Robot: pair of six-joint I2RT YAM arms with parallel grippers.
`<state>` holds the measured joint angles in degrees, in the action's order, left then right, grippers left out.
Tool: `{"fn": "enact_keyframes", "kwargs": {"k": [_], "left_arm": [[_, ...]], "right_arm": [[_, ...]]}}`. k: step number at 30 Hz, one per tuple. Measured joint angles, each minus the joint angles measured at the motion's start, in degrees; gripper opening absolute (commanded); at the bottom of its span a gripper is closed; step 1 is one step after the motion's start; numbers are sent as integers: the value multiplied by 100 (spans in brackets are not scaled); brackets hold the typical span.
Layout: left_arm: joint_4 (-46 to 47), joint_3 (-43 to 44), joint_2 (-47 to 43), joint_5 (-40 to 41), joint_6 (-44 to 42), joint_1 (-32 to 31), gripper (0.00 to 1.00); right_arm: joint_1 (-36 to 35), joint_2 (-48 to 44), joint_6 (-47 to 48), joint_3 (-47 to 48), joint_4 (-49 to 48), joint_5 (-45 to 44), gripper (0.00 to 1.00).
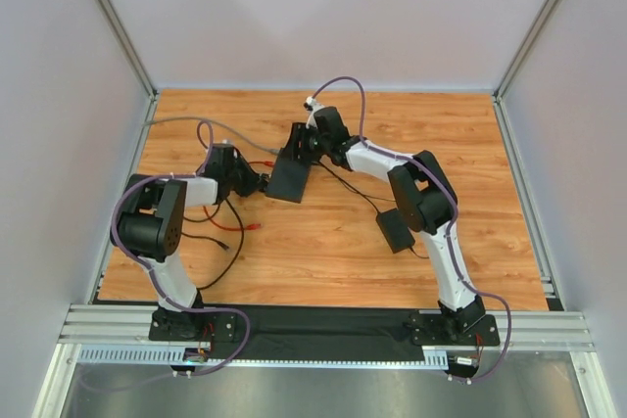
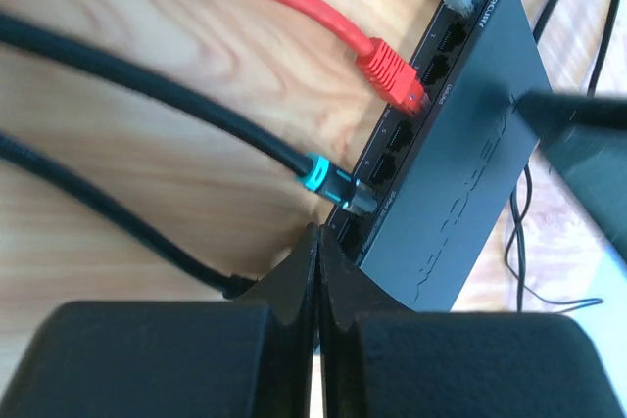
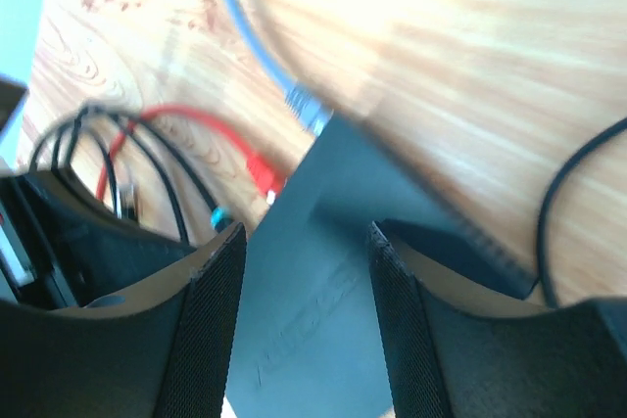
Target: Pull the plug from the switch port
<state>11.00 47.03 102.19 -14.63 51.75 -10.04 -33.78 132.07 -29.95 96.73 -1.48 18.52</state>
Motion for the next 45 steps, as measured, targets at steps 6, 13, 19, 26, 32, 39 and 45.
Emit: {"fn": "enact_keyframes", "kwargs": {"k": [6,13,19,26,32,39,45], "left_arm": [[258,-195,-28,22,297,-225,0],[332,-365,-264,173,389,-275,1],[125,-332,-634,411,136,-282,8],[-319,-125,-1161,807,-264,-306,24],[-160,-426,-1423,975,-13,-310,38],[382,-1263,-1436,1088,767,-439,48],[1408,-2057,-1429,1182,1519,-570,48]], "right_arm": [[131,245,0,557,411,120,55],[122,297,-7,608,461,321,55],[118,-22,-15,-39,15,219,55],[118,-581,28,-719,-55,-2,55],[111,-616,-11,-767,-98,35,55],[79,-614,-26,-782,-96,92,55],[68,-614,-48,-765,-96,138,55]]}}
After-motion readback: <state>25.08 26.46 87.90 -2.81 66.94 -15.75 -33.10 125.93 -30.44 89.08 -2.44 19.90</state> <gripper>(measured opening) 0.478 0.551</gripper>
